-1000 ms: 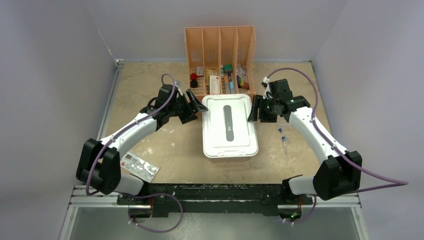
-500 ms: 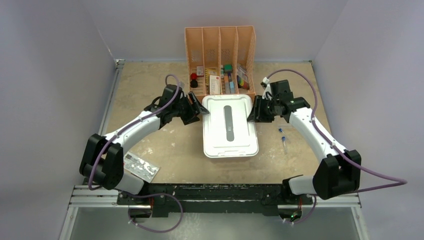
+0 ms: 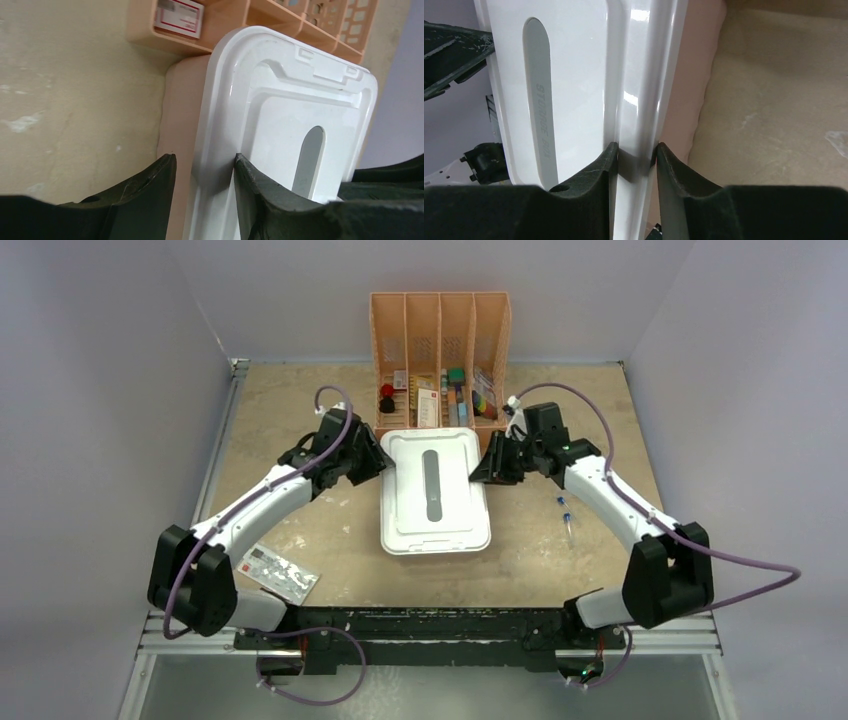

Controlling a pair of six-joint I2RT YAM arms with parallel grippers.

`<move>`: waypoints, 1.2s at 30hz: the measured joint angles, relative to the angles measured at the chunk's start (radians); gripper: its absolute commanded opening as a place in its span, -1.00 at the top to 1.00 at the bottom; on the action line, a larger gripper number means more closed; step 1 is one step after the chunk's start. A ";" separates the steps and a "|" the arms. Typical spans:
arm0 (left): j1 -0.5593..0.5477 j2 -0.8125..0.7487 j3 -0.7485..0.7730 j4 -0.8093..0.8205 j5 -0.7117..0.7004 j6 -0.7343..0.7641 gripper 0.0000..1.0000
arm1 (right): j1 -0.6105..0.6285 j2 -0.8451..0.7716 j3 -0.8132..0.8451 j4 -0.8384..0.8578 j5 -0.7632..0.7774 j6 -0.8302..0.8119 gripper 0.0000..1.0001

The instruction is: Organize the chemistry lab equipment

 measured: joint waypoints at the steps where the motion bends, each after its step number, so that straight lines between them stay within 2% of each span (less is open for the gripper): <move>1: 0.000 -0.010 0.000 -0.016 -0.023 0.003 0.11 | 0.018 0.010 0.005 0.012 0.000 0.010 0.47; 8: 0.018 -0.075 0.000 -0.118 -0.191 0.037 0.11 | 0.136 0.077 0.048 0.085 0.031 0.079 0.37; 14: 0.021 -0.080 0.000 -0.129 -0.236 0.052 -0.04 | 0.169 0.083 0.072 0.060 0.107 0.098 -0.06; 19: 0.020 -0.080 0.035 -0.198 -0.260 0.100 -0.21 | 0.181 0.065 0.098 -0.043 0.192 0.095 -0.23; 28: 0.020 -0.099 0.205 -0.282 -0.243 0.208 -0.28 | 0.170 -0.101 0.261 -0.206 0.433 0.061 -0.26; 36: 0.019 -0.200 0.235 -0.202 -0.087 0.272 -0.28 | -0.018 -0.213 0.220 -0.323 0.715 0.048 -0.15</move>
